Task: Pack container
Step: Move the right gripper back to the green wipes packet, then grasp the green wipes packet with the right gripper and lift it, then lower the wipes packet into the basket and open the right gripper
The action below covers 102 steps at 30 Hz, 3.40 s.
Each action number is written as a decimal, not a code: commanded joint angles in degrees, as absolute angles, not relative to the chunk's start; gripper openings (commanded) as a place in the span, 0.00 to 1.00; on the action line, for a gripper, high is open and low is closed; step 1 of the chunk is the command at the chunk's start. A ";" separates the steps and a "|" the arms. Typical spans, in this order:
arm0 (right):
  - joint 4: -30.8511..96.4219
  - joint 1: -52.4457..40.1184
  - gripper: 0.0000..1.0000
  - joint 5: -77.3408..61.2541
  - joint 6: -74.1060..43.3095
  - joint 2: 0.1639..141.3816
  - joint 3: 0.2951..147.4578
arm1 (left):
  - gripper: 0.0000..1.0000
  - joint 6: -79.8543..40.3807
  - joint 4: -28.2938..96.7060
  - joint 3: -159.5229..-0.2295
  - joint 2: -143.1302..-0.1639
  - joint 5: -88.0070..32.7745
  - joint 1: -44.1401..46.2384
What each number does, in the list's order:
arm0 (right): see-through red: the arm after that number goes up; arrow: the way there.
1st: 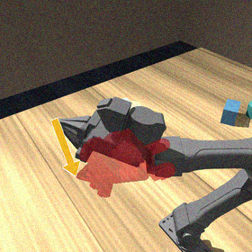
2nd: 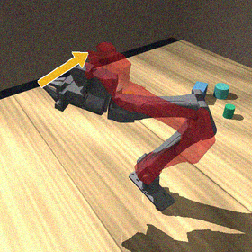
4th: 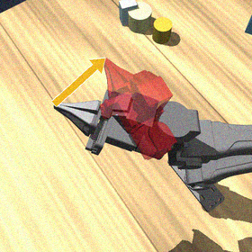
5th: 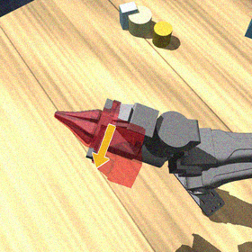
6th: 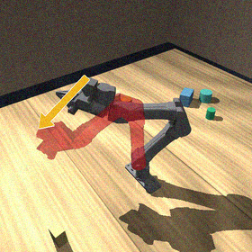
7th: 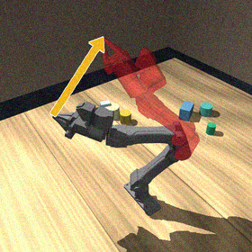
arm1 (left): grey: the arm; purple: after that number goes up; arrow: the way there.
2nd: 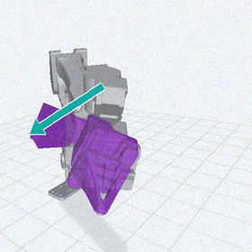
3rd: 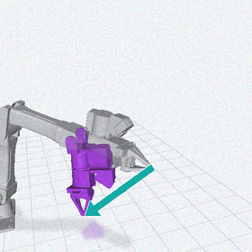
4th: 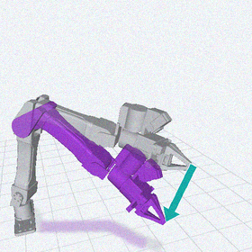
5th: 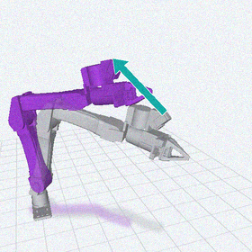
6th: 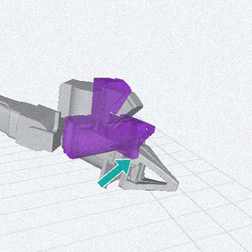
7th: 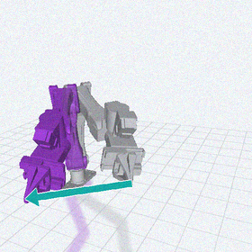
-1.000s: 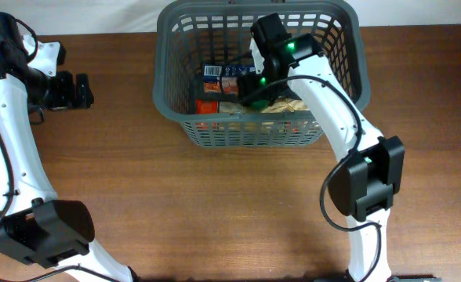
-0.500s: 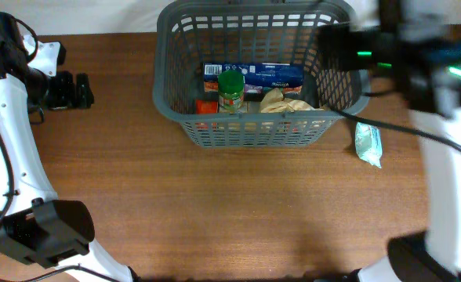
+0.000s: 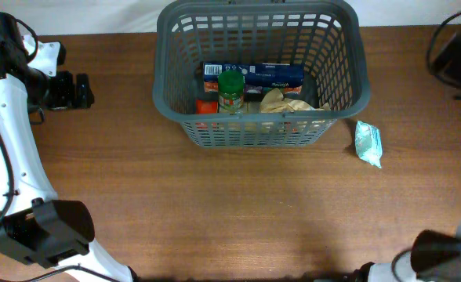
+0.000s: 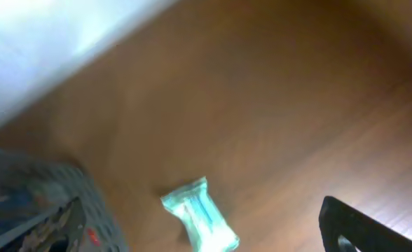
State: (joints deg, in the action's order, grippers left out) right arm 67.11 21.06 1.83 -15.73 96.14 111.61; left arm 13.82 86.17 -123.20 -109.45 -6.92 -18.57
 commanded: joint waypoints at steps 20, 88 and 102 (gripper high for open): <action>54.94 20.93 0.93 -12.86 -4.69 111.44 78.54 | 0.99 13.08 86.19 -122.87 -109.69 -7.53 -18.92; 67.57 -11.84 0.04 -11.38 -2.92 97.54 118.61 | 0.99 13.08 86.19 -122.87 -109.69 -7.53 -18.92; 65.10 -16.99 0.04 -11.49 -2.98 122.54 118.61 | 0.99 13.08 86.19 -122.87 -109.71 -7.53 -18.92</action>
State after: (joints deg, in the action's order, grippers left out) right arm 65.63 -16.82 -11.51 -3.53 120.09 118.78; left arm 13.82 86.17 -123.20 -109.45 -6.92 -18.57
